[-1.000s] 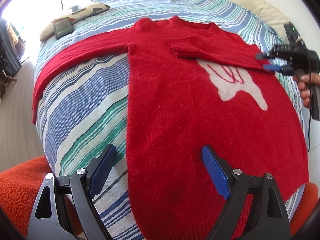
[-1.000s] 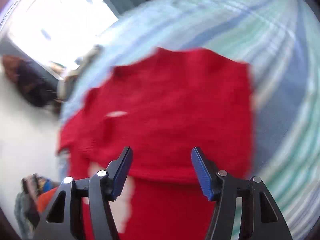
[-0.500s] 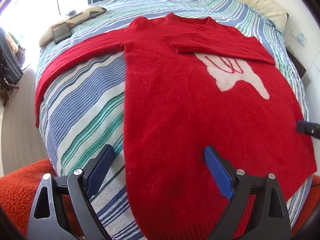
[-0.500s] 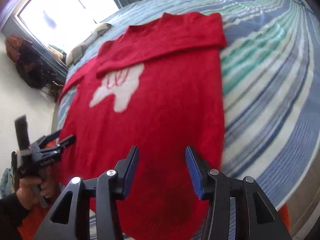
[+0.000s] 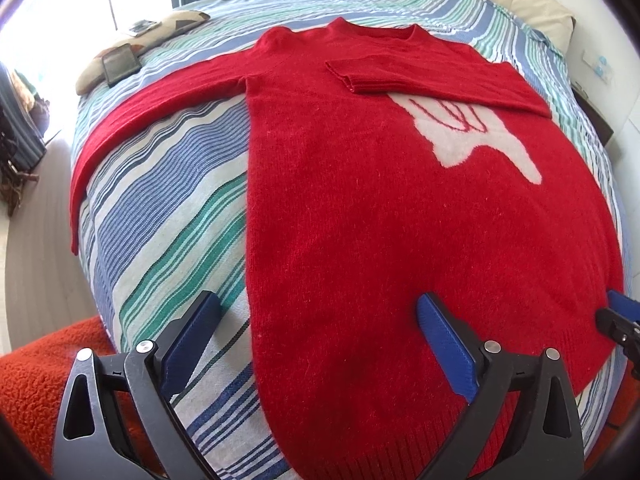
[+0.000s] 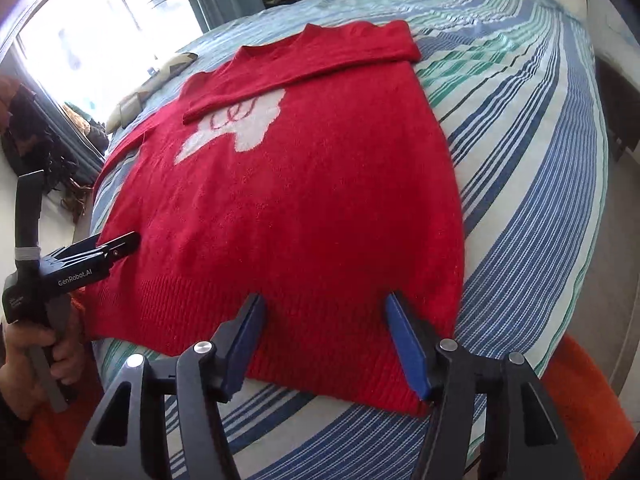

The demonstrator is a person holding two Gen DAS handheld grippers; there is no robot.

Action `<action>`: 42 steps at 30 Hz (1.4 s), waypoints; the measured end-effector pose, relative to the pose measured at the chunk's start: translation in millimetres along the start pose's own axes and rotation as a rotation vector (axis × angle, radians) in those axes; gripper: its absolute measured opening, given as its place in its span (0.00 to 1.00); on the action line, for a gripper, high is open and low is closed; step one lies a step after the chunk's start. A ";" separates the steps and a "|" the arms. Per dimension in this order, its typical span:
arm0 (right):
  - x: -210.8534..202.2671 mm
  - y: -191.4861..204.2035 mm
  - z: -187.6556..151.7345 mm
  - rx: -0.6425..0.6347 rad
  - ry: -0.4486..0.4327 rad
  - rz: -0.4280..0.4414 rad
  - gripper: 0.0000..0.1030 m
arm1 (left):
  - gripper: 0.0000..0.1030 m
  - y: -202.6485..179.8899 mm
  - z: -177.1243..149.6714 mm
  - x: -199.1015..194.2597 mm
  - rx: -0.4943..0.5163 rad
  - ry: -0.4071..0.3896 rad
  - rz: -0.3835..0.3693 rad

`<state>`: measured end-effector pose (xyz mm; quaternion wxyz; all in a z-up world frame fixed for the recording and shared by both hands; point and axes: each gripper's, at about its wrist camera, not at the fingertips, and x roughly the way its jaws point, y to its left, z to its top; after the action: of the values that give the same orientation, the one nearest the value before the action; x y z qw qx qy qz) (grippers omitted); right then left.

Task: Fold small clothes
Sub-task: 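Move the right tool to the sweater hem and open it, then grasp the other sleeve with the left tool and fold it across the body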

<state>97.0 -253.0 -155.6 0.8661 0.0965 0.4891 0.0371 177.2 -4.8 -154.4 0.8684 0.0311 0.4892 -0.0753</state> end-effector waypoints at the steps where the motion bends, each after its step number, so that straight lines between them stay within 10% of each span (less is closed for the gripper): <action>1: 0.7 3.4 -0.1 -0.014 -0.001 -0.012 0.64 | 0.97 0.6 -0.7 -0.6 0.000 0.000 -0.001; 9: 2.1 5.0 -3.1 -0.023 -0.018 -0.016 0.70 | 0.96 44.2 7.1 -12.9 -0.148 0.020 -0.068; 17: 1.9 6.4 -4.4 -0.027 -0.027 -0.019 0.72 | 0.96 244.3 -3.7 4.4 -0.987 -0.068 -0.216; 23: 3.0 8.9 -3.9 -0.035 -0.025 -0.032 0.74 | 0.92 316.6 -32.5 50.4 -1.342 -0.081 -0.300; 33: 6.3 11.0 -2.0 -0.044 -0.025 -0.044 0.77 | 0.70 341.8 -45.5 105.1 -1.577 -0.112 -0.444; 38: 7.8 13.9 -2.5 -0.057 -0.031 -0.053 0.80 | 0.12 363.0 -46.9 103.6 -1.608 -0.178 -0.474; 42: 8.1 12.7 -2.5 -0.050 -0.037 -0.044 0.81 | 0.07 371.2 -42.2 77.5 -1.528 -0.214 -0.414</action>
<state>99.4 -239.0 -161.1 0.8778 0.0648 0.4738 0.0286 240.9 359.1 -249.8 0.6600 -0.6715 0.3154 0.1186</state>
